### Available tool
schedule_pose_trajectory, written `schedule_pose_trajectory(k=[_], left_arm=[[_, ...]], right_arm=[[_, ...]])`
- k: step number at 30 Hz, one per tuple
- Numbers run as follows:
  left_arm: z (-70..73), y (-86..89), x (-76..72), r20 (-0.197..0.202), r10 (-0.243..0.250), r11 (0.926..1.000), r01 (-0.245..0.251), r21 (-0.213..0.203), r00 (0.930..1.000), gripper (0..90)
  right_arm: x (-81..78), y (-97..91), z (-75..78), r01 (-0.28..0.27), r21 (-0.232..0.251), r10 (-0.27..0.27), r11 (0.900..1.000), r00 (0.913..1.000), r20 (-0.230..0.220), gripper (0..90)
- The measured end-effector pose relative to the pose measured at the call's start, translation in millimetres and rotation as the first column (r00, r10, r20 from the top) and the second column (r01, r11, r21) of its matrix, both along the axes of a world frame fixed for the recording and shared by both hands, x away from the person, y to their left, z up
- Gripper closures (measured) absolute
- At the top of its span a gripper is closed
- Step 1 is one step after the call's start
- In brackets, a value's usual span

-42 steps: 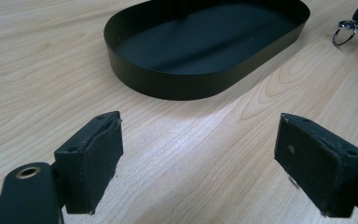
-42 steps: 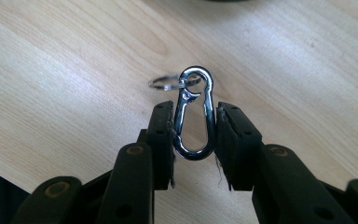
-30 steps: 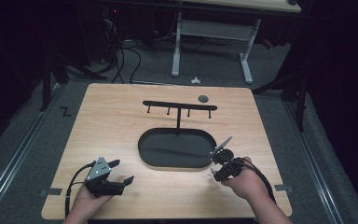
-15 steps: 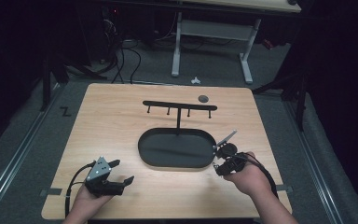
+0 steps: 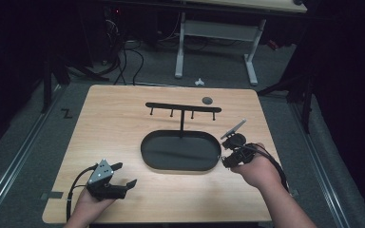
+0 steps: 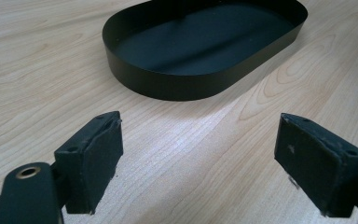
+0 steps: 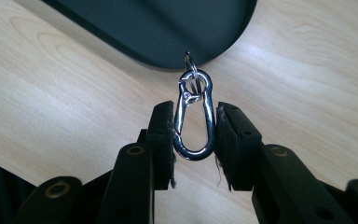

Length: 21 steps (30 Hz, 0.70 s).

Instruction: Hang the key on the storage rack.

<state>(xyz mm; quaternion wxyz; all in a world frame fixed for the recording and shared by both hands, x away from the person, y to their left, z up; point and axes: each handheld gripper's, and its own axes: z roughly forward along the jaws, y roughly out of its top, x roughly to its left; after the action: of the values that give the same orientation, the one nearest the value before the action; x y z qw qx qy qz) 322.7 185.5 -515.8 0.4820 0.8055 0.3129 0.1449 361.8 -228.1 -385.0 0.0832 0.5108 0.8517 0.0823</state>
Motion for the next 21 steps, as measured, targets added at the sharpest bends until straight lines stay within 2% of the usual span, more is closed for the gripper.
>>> schedule_pose_trajectory(k=[2,4,8,15,21], left_arm=[[0.1,0.2,0.1,0.000,0.000,1.0000,0.000,-0.001,1.0000,15.7],[0.1,0.4,0.2,0.000,0.000,1.0000,0.000,-0.001,1.0000,15.7],[0.3,0.7,0.1,0.001,0.000,1.0000,0.000,-0.002,1.0000,15.7],[0.3,1.1,-0.1,-0.001,0.001,1.0000,-0.001,-0.006,1.0000,15.7],[0.3,1.3,0.0,-0.001,0.002,1.0000,-0.002,-0.008,1.0000,15.7]], right_arm=[[4.6,1.2,11.6,0.013,0.005,-0.013,0.9999,0.9999,0.012,68.2],[6.3,0.8,14.3,0.004,0.005,-0.004,1.0000,0.9998,0.020,68.2],[14.3,3.2,32.5,0.011,0.012,-0.012,0.9999,0.9987,0.049,68.2],[24.0,8.0,48.8,0.008,0.006,-0.008,1.0000,0.9976,0.068,68.2],[31.2,13.1,56.7,0.008,0.010,-0.009,0.9999,0.9977,0.068,68.2]])
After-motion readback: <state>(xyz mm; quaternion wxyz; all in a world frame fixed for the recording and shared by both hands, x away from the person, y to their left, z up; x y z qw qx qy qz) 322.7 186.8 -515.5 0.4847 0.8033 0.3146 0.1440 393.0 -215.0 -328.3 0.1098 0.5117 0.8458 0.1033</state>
